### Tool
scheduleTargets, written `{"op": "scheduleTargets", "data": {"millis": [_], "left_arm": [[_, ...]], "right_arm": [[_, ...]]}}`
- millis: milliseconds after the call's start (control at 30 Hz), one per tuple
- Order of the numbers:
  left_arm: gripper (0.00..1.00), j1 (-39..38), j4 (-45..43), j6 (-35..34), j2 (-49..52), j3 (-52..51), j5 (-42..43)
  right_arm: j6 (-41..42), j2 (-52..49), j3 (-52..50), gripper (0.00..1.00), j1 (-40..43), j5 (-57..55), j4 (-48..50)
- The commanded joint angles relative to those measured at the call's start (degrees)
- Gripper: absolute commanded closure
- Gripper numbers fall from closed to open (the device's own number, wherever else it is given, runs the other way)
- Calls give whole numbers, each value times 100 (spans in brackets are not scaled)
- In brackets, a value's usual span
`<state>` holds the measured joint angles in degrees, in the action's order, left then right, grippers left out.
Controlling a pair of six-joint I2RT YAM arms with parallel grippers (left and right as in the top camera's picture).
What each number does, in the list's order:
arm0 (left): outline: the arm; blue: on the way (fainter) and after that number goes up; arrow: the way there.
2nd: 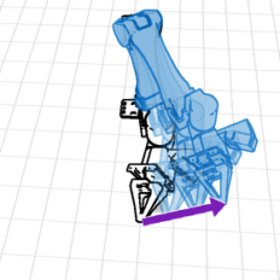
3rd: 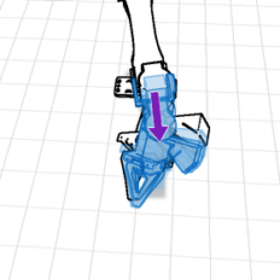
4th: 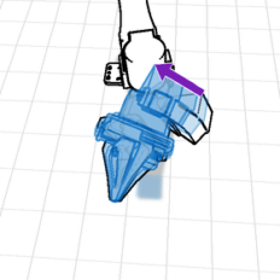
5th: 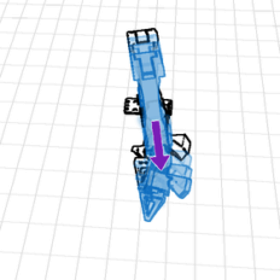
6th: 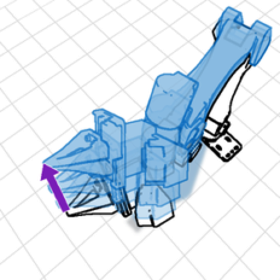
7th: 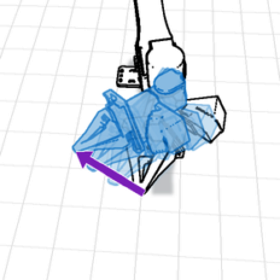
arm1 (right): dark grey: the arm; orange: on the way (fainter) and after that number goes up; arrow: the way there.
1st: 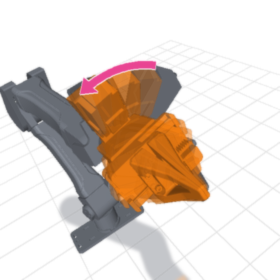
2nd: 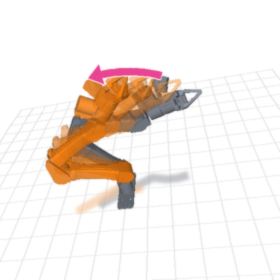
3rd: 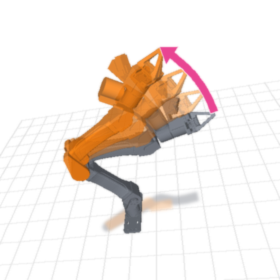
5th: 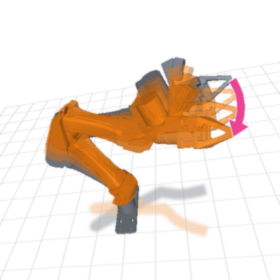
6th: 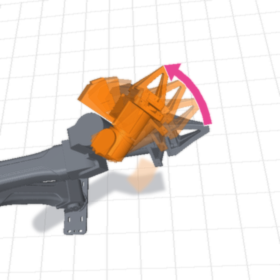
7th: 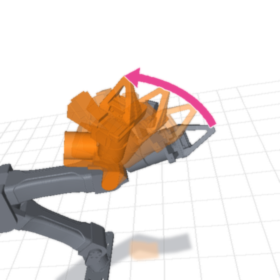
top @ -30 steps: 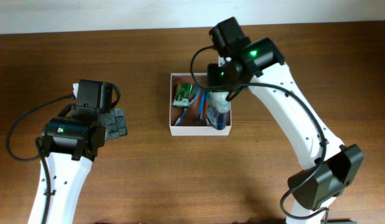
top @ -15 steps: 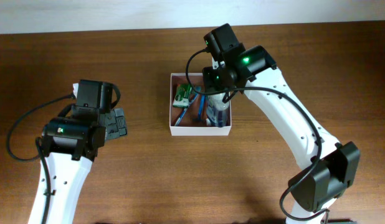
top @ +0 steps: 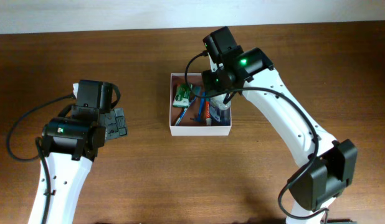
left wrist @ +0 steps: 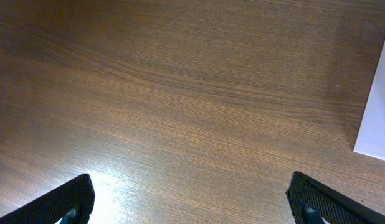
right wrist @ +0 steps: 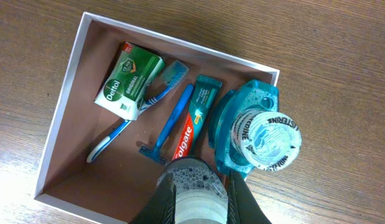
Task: Pack container
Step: 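Lower the pump bottle into the box's front right corner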
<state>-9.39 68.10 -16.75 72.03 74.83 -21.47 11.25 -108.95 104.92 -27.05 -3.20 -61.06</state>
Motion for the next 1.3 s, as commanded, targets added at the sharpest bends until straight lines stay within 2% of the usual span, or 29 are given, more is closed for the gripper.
{"op": "scheduleTargets", "data": {"millis": [0,300,767,1267], "left_arm": [[1,31,4,-55,17,-17,-61],[1,31,4,-57,17,-17,-61],[1,31,4,-57,17,-17,-61],[1,31,4,-55,17,-17,-61]], "right_arm": [[-203,-120,-2,85,-33,-7,42],[-317,-144,-55,82,-33,-7,79],[-354,-151,-402,82,-33,149,166],[-352,-153,-407,80,-33,144,-549]]}}
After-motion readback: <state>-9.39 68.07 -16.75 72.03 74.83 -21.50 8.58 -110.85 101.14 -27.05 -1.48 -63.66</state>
